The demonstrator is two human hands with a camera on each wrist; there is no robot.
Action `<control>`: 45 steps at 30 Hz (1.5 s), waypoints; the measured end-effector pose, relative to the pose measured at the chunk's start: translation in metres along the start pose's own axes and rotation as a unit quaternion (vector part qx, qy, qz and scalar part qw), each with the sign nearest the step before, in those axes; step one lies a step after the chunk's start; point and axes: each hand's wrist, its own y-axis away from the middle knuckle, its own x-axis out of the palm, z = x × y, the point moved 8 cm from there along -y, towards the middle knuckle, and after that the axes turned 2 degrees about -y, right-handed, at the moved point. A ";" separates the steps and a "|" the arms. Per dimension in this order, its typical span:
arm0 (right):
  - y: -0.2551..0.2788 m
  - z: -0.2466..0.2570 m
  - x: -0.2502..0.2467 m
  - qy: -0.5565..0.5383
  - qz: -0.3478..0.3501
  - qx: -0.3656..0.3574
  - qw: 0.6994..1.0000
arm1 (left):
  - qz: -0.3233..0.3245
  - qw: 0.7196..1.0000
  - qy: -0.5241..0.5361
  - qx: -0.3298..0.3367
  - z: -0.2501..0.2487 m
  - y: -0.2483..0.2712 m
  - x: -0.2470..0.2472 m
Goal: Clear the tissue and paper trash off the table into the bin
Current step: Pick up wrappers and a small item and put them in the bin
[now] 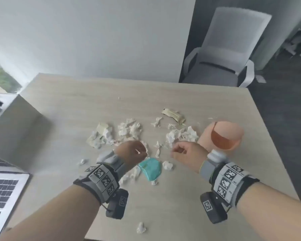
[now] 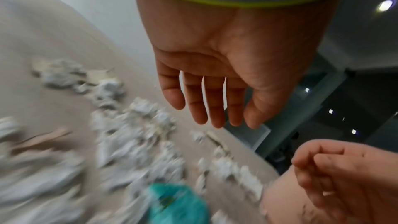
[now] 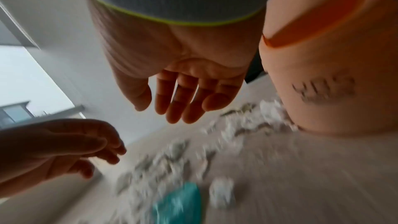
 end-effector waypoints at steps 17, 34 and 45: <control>-0.044 -0.072 0.094 0.073 0.017 0.094 0.993 | 0.293 0.865 -0.300 0.277 0.071 0.048 0.169; -0.061 -0.070 0.077 0.048 -0.071 0.101 0.991 | 0.152 0.942 -0.254 0.159 0.077 -0.058 0.102; -0.082 -0.055 0.053 0.040 -0.117 0.095 0.988 | 0.072 0.992 -0.004 0.103 0.075 -0.084 0.055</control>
